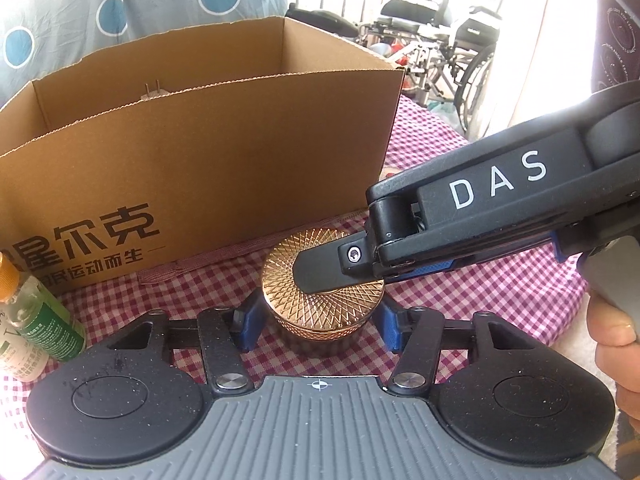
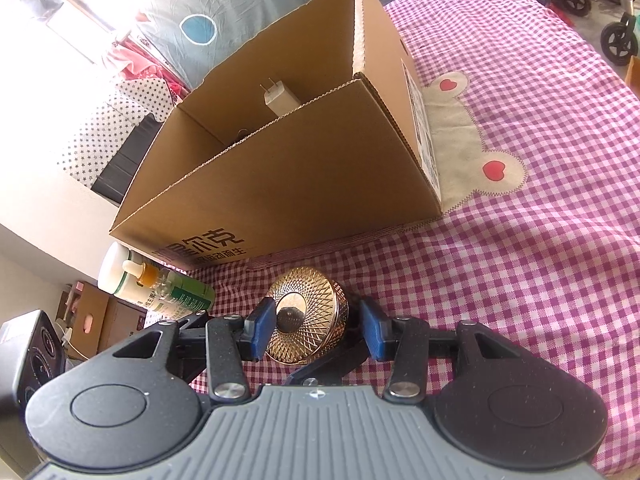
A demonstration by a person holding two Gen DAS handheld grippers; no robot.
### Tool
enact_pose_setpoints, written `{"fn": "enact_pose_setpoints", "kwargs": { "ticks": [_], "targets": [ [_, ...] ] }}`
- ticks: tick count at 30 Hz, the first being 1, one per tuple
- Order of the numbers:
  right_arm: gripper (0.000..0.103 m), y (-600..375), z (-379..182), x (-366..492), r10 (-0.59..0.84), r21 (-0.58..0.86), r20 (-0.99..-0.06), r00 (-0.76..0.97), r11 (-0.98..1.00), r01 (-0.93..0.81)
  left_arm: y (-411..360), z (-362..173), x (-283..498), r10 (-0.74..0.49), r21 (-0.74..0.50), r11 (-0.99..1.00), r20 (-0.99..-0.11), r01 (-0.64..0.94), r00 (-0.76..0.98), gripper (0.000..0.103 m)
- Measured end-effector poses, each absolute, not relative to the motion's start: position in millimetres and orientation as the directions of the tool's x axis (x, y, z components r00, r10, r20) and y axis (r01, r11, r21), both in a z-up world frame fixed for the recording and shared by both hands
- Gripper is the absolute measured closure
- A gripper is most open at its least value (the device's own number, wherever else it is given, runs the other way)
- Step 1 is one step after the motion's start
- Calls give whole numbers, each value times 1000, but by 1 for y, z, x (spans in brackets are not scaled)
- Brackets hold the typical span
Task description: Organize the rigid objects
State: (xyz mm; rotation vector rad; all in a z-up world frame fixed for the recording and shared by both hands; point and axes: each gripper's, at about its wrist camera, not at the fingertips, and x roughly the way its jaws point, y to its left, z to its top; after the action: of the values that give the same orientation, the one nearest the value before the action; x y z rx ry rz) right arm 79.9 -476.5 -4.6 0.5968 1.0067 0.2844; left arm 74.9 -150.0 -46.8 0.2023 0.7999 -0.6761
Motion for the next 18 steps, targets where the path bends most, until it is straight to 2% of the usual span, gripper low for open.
{"fn": "enact_pose_setpoints", "kwargs": {
  "ticks": [9, 18],
  "targets": [
    [54, -473, 17, 69, 471, 566, -690, 549, 824, 5, -148, -28, 64, -482, -61, 782, -690, 620, 540, 48],
    [53, -465, 71, 57, 482, 557, -614, 625, 826, -90, -141, 20, 51, -458, 13, 810, -610, 586, 647, 48]
  ]
}}
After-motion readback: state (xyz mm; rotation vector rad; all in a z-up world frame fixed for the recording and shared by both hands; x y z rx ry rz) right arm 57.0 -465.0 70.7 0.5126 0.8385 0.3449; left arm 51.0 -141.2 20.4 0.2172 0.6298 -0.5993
